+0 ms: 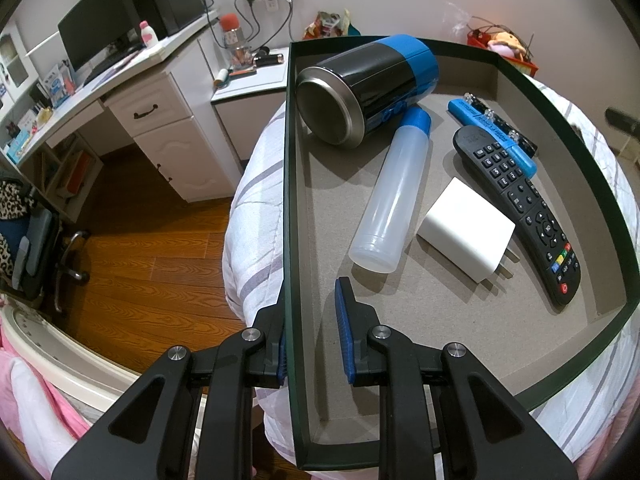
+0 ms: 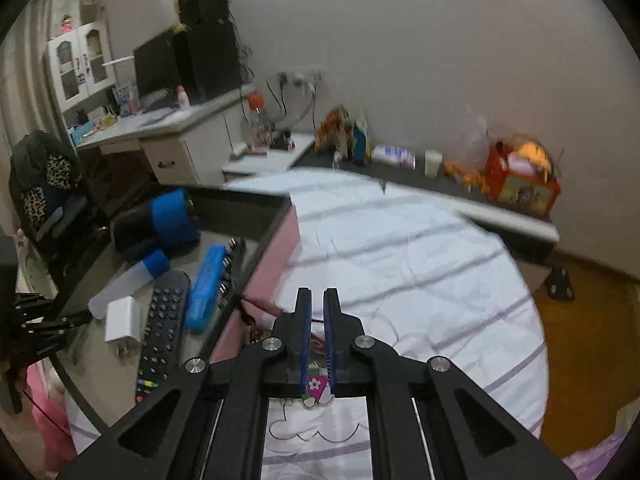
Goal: Organize rigid objects
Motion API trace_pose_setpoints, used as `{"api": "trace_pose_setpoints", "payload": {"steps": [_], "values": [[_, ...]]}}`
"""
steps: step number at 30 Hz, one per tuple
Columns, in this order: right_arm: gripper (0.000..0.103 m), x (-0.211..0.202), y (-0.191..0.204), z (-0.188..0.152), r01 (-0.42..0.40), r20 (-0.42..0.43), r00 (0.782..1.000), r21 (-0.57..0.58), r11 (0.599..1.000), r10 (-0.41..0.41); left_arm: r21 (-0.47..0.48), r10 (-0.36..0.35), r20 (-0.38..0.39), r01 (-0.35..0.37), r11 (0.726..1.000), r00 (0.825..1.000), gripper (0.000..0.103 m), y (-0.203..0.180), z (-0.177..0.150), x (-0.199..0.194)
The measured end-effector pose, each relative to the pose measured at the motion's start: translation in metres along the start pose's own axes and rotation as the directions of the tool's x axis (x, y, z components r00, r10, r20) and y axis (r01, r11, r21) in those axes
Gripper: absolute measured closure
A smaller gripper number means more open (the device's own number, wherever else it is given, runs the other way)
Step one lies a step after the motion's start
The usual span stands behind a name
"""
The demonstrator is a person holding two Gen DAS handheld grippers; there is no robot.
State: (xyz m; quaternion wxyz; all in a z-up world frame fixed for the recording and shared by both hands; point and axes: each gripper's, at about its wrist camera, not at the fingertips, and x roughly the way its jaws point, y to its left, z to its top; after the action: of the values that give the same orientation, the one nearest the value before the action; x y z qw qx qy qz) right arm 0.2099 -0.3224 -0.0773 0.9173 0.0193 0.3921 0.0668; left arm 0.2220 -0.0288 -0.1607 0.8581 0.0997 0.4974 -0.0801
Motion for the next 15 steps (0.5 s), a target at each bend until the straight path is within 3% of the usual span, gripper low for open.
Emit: {"api": "trace_pose_setpoints", "payload": {"steps": [1, 2, 4, 9, 12, 15], "values": [[0.086, 0.003, 0.000, -0.002, -0.004, -0.010, 1.000, -0.004, 1.000, 0.004, 0.000, -0.001, 0.000, 0.001, 1.000, 1.000, 0.085, -0.002, 0.001, 0.000], [0.059, 0.010, 0.002, -0.006, -0.020, -0.043, 0.999, -0.025, 0.999, 0.019, 0.001, 0.000, -0.001, 0.000, 1.000, 1.000, 0.085, -0.003, 0.002, 0.000], [0.030, 0.020, 0.010, -0.015, -0.010, -0.085, 0.996, -0.075, 0.997, 0.003, 0.001, -0.001, -0.001, 0.001, 1.000, 1.000, 0.085, -0.002, 0.002, 0.000], [0.030, 0.022, 0.033, -0.030, 0.012, -0.080, 0.996, -0.262, 0.965, -0.034, 0.002, 0.001, -0.001, -0.001, 1.000, 1.000, 0.085, -0.003, 0.002, 0.001], [0.027, 0.032, 0.033, -0.031, 0.067, -0.095, 0.990, -0.323, 0.944, -0.103, 0.001, -0.002, 0.000, 0.002, 1.000, 1.000, 0.085, -0.003, 0.002, 0.001], [0.026, 0.044, 0.029, -0.029, 0.009, -0.133, 0.989, -0.341, 0.940, -0.058, 0.001, -0.001, -0.001, 0.001, 1.000, 1.000, 0.085, -0.003, 0.002, 0.001]]}}
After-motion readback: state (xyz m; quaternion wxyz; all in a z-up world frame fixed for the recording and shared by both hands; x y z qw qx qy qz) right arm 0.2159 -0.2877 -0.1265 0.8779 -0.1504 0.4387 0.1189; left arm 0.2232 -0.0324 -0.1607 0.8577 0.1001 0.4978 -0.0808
